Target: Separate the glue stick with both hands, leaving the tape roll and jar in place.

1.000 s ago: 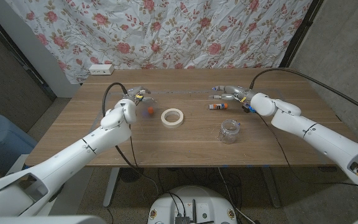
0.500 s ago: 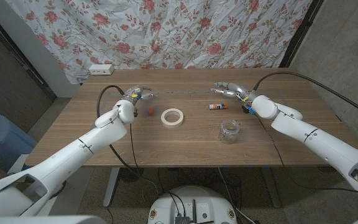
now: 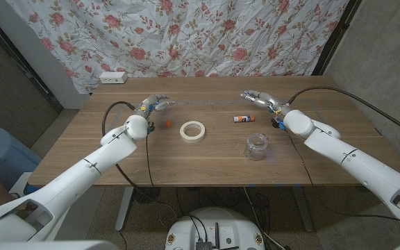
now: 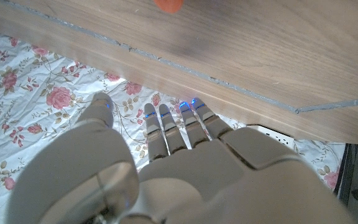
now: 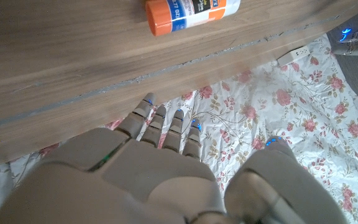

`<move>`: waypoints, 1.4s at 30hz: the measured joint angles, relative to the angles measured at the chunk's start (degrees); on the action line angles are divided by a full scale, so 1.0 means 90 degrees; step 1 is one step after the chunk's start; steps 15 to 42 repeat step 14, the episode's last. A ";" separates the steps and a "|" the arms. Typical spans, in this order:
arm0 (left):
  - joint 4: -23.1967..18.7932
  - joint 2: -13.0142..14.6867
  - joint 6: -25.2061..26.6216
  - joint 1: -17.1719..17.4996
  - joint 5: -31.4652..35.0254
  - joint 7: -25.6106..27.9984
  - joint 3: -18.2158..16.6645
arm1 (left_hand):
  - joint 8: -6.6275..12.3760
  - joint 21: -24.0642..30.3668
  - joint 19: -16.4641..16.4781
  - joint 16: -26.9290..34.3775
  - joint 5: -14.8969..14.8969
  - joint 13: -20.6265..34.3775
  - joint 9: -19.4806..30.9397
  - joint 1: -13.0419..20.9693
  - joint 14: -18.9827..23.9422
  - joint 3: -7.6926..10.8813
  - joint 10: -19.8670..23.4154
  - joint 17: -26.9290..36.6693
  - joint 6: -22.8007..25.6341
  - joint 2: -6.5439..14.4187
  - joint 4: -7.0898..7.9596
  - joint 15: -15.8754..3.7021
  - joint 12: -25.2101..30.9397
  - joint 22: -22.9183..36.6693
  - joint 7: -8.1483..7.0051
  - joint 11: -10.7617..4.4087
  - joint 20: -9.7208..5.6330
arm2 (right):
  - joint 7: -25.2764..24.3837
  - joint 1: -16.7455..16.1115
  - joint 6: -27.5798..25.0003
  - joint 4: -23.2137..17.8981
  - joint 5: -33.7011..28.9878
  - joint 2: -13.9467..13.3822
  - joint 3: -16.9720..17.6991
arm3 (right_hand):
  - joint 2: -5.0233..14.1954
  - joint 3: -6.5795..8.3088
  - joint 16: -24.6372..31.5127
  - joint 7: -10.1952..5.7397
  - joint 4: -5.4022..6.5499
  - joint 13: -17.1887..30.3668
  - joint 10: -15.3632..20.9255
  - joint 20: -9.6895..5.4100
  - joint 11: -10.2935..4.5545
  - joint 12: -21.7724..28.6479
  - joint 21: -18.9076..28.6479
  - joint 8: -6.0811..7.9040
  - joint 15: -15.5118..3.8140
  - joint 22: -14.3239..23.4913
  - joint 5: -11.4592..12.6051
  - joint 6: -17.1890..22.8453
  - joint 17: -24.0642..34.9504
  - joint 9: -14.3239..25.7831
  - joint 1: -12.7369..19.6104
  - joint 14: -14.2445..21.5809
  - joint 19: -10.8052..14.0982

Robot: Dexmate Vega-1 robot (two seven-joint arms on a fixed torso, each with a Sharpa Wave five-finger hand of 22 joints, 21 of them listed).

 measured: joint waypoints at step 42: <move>0.0506 -0.0416 -0.1171 0.0225 -0.0807 0.0752 -0.0292 | 0.0032 0.0050 0.0198 0.0030 0.0000 0.0000 0.0000 -0.0049 0.0127 0.0079 0.0080 -0.0016 0.0068 0.0168 -0.0026 -0.0056 0.0074 0.0000 0.0066 0.0008 0.0078 | -0.0108 -0.0187 0.0393 0.0229 0.0836 0.0180 0.0281 | 0.0067 0.0019 0.0000 0.0027 0.0019 0.0001 0.0022 -0.0033 0.0023 0.0000 0.0000 0.0000 0.0013 0.0000 -0.0049 0.0097 -0.0057 0.0001 -0.0067 0.0057 0.0033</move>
